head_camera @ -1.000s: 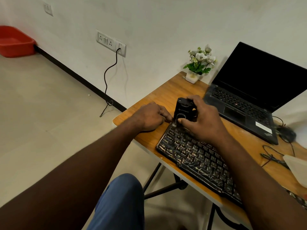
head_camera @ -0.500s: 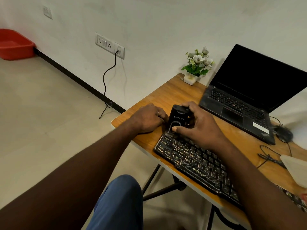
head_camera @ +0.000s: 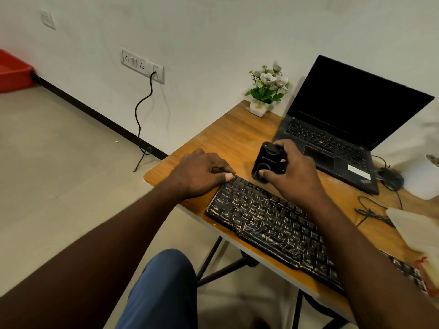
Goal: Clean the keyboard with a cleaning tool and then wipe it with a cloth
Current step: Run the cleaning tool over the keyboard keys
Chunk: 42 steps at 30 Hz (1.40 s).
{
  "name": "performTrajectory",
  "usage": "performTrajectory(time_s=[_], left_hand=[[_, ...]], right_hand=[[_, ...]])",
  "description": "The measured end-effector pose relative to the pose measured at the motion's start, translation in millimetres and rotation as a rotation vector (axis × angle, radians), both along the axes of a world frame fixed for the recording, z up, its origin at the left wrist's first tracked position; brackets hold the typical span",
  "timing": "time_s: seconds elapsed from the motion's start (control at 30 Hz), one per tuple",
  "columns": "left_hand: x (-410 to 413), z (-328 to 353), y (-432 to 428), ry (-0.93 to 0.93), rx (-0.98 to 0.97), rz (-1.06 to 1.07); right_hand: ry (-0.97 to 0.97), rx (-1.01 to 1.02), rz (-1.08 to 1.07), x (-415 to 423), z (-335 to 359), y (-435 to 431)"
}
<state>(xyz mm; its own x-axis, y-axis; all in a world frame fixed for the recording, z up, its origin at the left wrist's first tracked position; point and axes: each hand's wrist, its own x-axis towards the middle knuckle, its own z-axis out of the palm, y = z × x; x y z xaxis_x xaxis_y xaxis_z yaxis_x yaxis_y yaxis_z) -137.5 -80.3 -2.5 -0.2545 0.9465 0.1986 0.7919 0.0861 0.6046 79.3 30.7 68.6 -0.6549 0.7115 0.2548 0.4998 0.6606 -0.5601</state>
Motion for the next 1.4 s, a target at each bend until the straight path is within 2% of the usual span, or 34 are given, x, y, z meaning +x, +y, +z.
performTrajectory(time_s=[0.1,0.17,0.3,0.43,0.5,0.6,0.67,0.73,0.77,0.87,0.97,1.17,1.4], left_hand=[[0,-2,1,0.011,0.009,0.004],[0,-3,1,0.025,0.011,0.006],[3,-2,0,0.065,0.013,0.008],[5,-3,-2,0.121,-0.016,0.007],[5,-3,-2,0.133,-0.035,0.002],[6,-2,-2,0.132,-0.063,-0.003],[7,-2,-3,0.147,-0.066,-0.007],[6,-1,-2,0.164,-0.073,-0.011],[6,-2,-2,0.168,-0.076,-0.008],[6,-3,0,0.177,-0.084,-0.004],[6,-4,2,0.165,-0.084,-0.001],[2,-5,5,0.098,-0.038,-0.004],[3,-2,6,0.091,-0.057,0.018]], right_hand=[[0.065,-0.183,0.164,3,-1,-11],[-0.001,-0.115,0.239,0,-5,-19],[-0.017,0.053,0.025,-5,-3,-3],[0.040,-0.188,0.213,3,0,-11],[-0.011,-0.135,0.230,2,-5,-15],[-0.011,0.012,0.042,0,-5,-3],[0.032,-0.034,0.034,4,-3,2],[0.060,-0.196,0.128,7,-1,-5],[0.044,-0.211,0.178,5,-1,-11],[0.075,-0.095,0.175,-10,-8,-20],[0.101,-0.073,0.161,-17,-10,-19],[-0.095,-0.101,0.176,26,11,5],[0.103,-0.050,0.191,-21,-16,-24]])
